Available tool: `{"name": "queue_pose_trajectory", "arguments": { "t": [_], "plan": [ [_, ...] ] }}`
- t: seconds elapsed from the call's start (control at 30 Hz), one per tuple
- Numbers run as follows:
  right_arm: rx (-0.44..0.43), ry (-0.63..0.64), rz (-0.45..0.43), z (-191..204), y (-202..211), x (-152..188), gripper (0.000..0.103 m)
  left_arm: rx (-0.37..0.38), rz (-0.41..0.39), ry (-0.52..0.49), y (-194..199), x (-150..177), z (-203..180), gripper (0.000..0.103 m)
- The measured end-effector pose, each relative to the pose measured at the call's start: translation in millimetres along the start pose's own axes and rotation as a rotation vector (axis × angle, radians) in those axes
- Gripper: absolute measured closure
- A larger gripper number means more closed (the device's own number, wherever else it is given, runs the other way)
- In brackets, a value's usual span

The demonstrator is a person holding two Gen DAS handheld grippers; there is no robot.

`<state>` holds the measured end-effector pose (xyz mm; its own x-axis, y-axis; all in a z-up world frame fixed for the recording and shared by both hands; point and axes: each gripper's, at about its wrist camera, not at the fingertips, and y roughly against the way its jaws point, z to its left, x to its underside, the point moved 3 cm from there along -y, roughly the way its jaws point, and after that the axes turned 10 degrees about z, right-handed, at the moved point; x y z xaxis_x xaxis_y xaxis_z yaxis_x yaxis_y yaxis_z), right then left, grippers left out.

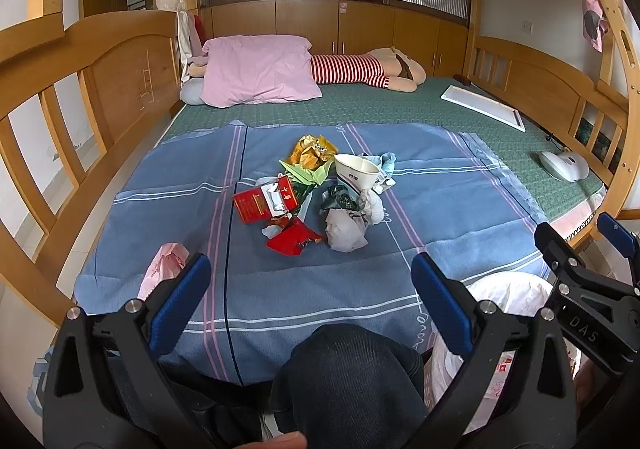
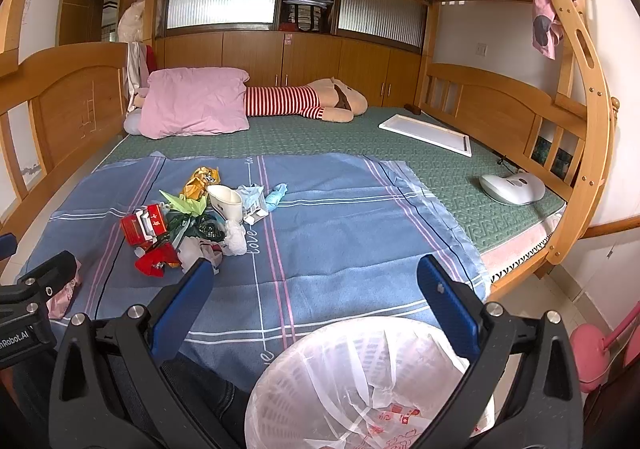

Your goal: Collect trash

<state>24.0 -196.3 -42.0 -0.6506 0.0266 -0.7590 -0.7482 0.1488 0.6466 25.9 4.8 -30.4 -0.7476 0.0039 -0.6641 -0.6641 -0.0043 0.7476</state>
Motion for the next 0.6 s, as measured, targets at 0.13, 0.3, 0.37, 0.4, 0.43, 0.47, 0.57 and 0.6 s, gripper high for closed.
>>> {"name": "queue_pose_trajectory", "arguments": {
  "t": [0.13,0.3,0.37,0.4,0.43,0.47,0.57,0.6],
  "plan": [
    [0.000,0.000,0.001,-0.5,-0.3,0.1,0.003,-0.004,0.002,-0.001,-1.3,0.9,0.1,0.003],
    [-0.001,0.000,0.002,-0.6,-0.3,-0.5,0.003,-0.005,0.004,0.000,-2.1,0.7,0.3,0.003],
    [-0.001,0.000,0.003,-0.5,-0.3,-0.4,0.003,-0.006,0.005,0.000,-2.3,1.0,0.7,0.003],
    [-0.001,0.001,0.004,-0.1,-0.3,0.2,0.003,-0.006,0.006,0.001,-2.6,1.2,0.8,0.003],
    [-0.001,0.001,0.004,-0.2,-0.3,0.2,0.003,-0.006,0.007,0.001,-2.9,1.3,0.3,0.003],
    [-0.001,0.001,0.004,-0.3,-1.0,0.8,0.003,-0.006,0.008,0.002,-3.1,1.4,0.3,0.003],
    [-0.002,0.001,0.005,0.3,-2.1,1.3,0.003,-0.006,0.011,0.004,-3.9,1.8,0.7,0.003],
    [-0.002,0.001,0.005,0.3,-2.1,1.2,0.003,-0.006,0.011,0.004,-3.9,1.7,0.7,0.003]
  ]
}}
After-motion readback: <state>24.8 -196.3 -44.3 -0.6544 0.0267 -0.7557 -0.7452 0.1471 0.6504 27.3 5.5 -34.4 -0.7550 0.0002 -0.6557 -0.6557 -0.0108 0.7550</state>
